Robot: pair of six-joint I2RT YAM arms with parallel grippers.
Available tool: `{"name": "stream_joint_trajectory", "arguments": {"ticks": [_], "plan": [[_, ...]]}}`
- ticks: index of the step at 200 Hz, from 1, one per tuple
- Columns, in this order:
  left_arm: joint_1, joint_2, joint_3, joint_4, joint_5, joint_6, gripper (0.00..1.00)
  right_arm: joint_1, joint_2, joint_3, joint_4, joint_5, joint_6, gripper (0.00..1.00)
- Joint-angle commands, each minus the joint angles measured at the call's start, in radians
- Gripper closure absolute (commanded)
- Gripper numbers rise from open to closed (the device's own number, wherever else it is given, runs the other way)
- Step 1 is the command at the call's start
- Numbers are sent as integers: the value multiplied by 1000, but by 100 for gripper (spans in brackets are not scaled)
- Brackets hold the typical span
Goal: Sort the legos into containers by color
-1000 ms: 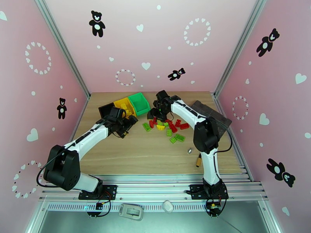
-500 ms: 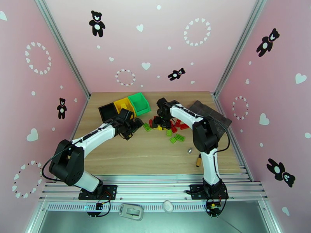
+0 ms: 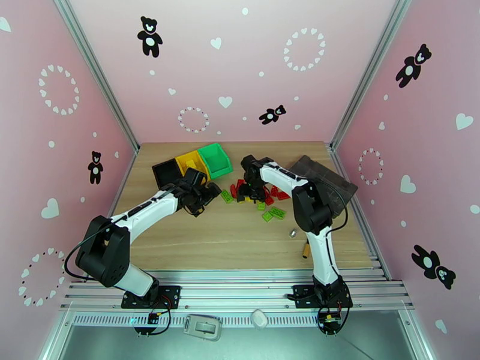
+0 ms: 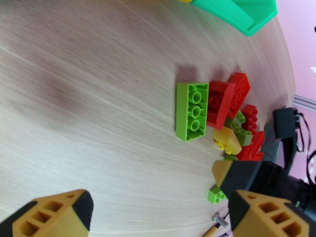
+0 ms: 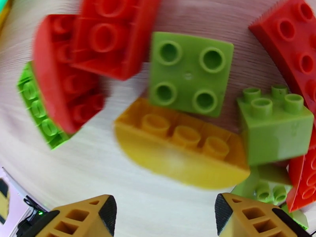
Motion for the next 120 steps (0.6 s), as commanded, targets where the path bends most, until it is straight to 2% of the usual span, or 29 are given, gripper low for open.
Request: {"name": "stream_joint_trajectory", "arguments": {"ticks": [1,55,120], "plan": [[3,3,31,-20,-15,4,4,3,35,59,-59,55,-25,29],[15,7,32,-21,-6,13,4,-4,97,144,-123,129,-56,28],[34,8,35,-28,4,24,4,-26,160,252,-156,123,-63,27]]}}
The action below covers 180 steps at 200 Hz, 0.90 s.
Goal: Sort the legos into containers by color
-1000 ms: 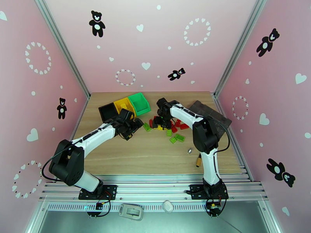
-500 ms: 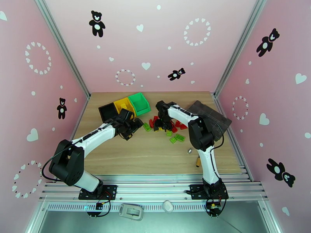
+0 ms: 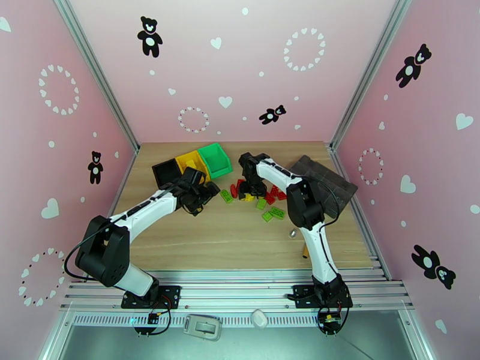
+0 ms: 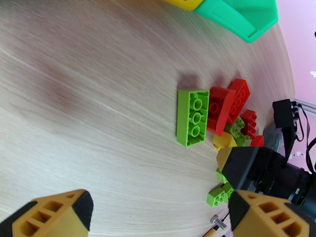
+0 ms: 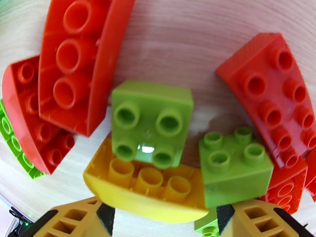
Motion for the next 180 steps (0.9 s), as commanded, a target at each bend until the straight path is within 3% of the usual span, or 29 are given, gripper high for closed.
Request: {"name": "stream_joint_trajectory", "arguments": {"ticks": [1,61,180], "plan": [[9,8,32,-25,4,19,4,-10,44,65,-50,13,-12,27],[17,6,34,-35,8,27,4,-10,80,131,-58,-41,10,31],[42,-67,-15,-40,0,25,4,28,72,95,-23,-58,65,56]]}}
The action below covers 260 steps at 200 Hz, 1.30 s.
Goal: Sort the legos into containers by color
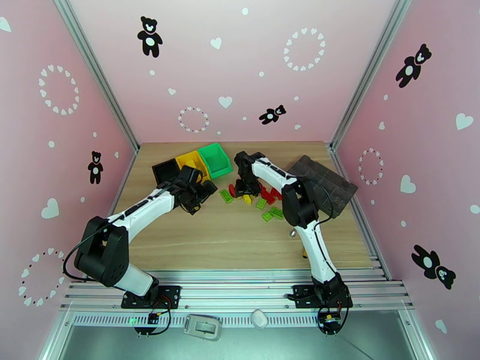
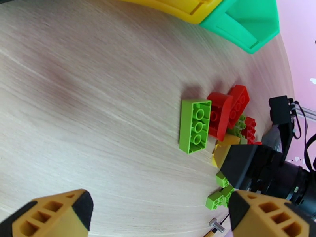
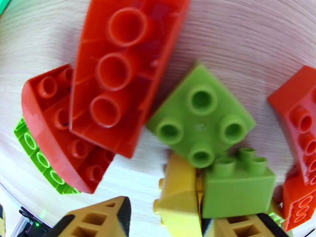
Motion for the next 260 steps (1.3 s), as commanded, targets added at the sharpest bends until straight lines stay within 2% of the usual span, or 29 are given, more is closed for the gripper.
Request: {"name": "stream_joint_trajectory", "arguments": {"ticks": [1,56,89,130,174,226,260], "plan": [[10,-50,-21,-21,-1,13,4,-3,13,-2,-5,5,21,57],[42,-86,-42,-31,5,23,4,0,1,-15,-5,8,39,73],[100,-88,-47,4,73,32,2,1,-70,-56,25,-27,64,77],[194,-64,-4,47,159,50,1,17,-142,-99,130,-157,126,79],[298,-9,1,205,293,-30,1,35,-109,-76,339,-377,248,79],[374,67,58,298,348,-97,1,55,55,156,518,-529,406,79],[405,73,110,255,332,-81,2,62,207,372,645,-584,557,77]]}}
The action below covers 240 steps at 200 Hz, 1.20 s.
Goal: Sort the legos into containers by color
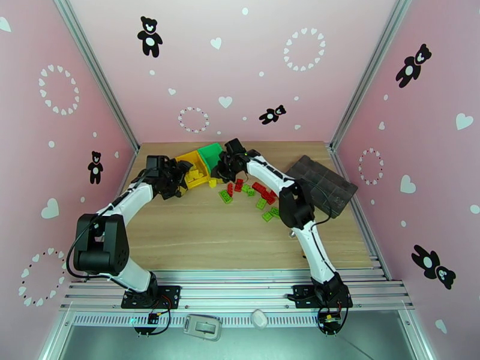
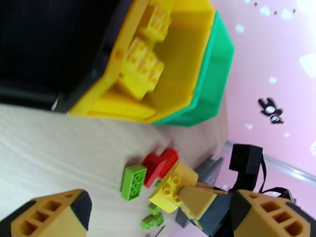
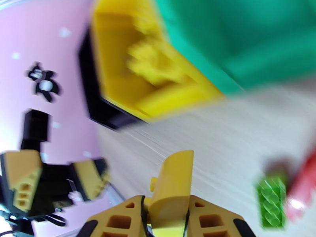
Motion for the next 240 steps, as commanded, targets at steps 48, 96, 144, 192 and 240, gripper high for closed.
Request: {"name": "stream_joint_trajectory", "arguments": {"ticks": [48,96,144,192,240], "plan": [[45,-72,29,-43,-30,-4,2,17,363,431,514,-86,486,41],[47,-135,-10,-110,-60,46,2,15,339,436,462,-126,417,39],[19,-187,-15,-224,-126,129,3,-1,75,225,174,-65,104,40],[-115,-195,0,-357,-255,182,5,-46,-204,-50,-171,163,-183,39],[-256,-116,96,-485,-381,225,8,-82,-436,-376,-334,406,-347,38]]}}
